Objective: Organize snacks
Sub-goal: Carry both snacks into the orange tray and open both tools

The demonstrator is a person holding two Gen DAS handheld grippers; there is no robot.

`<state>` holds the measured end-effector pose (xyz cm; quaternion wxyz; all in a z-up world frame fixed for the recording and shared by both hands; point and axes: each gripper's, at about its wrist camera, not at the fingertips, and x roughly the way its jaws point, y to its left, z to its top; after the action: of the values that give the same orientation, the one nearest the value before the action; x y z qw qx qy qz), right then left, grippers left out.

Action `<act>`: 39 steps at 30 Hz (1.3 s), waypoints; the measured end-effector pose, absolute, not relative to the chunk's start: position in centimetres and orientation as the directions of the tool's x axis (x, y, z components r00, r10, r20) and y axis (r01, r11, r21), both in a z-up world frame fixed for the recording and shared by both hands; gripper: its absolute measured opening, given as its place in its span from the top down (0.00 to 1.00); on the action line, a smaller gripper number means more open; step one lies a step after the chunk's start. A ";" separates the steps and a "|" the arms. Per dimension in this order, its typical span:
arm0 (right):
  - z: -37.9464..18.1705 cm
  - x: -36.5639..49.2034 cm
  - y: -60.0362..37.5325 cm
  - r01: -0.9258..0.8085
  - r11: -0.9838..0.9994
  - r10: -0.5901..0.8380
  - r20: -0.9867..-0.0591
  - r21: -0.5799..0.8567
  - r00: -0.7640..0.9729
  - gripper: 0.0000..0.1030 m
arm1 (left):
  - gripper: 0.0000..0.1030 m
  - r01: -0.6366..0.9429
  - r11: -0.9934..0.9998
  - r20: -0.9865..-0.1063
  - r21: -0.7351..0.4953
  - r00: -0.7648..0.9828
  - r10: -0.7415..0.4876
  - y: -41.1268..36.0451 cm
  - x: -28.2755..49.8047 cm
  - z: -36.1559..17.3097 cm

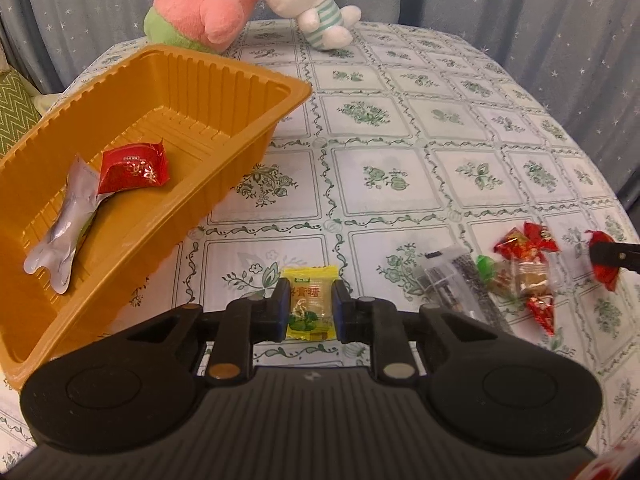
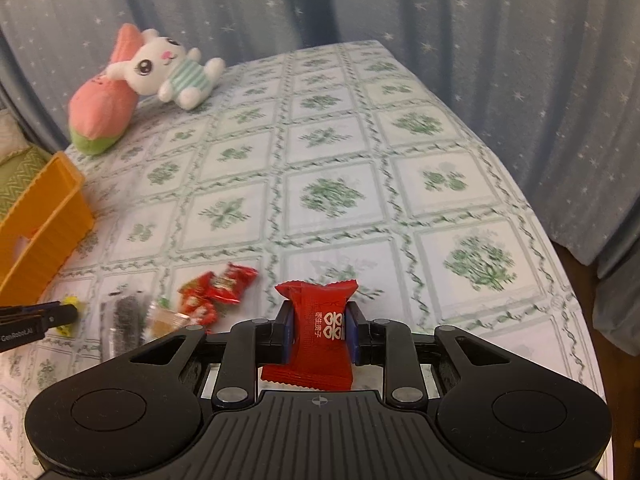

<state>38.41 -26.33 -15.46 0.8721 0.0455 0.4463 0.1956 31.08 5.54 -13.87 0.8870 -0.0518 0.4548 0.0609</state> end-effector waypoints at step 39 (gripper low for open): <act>-8.8 40.0 2.3 -0.794 0.529 0.732 -0.635 0.301 0.247 0.74 | 0.81 -0.401 0.913 -0.744 -0.071 0.631 0.219 18.2 29.7 -6.4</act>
<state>39.98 2.32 -8.80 0.7885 -0.0409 0.3775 0.4837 29.74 18.22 -6.39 0.8956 -0.1155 0.3931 0.1731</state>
